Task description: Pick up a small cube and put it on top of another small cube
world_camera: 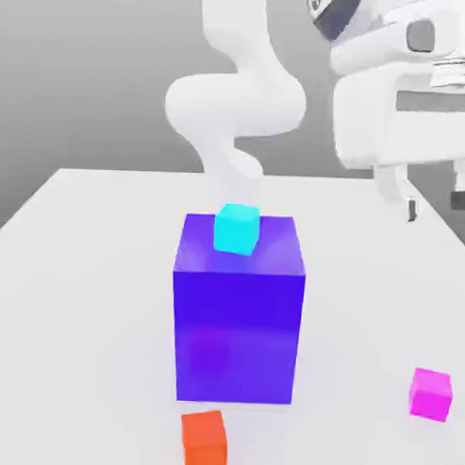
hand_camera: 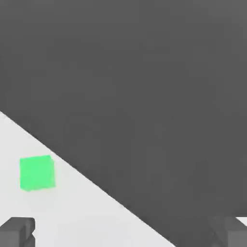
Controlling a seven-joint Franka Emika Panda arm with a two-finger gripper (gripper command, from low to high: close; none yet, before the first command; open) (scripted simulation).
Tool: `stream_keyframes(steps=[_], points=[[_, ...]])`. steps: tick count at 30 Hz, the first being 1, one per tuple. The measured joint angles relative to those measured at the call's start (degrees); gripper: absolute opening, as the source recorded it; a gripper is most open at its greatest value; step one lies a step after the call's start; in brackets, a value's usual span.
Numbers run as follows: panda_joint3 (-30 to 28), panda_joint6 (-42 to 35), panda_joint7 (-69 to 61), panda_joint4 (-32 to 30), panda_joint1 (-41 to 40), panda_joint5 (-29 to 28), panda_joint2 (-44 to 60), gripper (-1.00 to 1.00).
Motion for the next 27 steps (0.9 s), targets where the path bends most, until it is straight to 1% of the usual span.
stream_keyframes(steps=[5,10,15,16,23,27], points=[[2.66,4.35,-4.76,-1.91,5.27,-2.20,10.45,0.00],[4.06,8.58,-7.73,-3.78,8.46,-6.88,21.04,0.00],[1.27,15.82,-5.76,-2.42,11.66,-11.36,31.46,0.00],[0.57,17.21,-5.33,-2.05,12.24,-11.93,33.24,-1.00],[0.50,17.38,-5.19,-1.99,12.30,-12.14,33.54,-1.00],[2.85,11.99,-7.31,-3.49,10.55,-9.35,26.66,-1.00]])
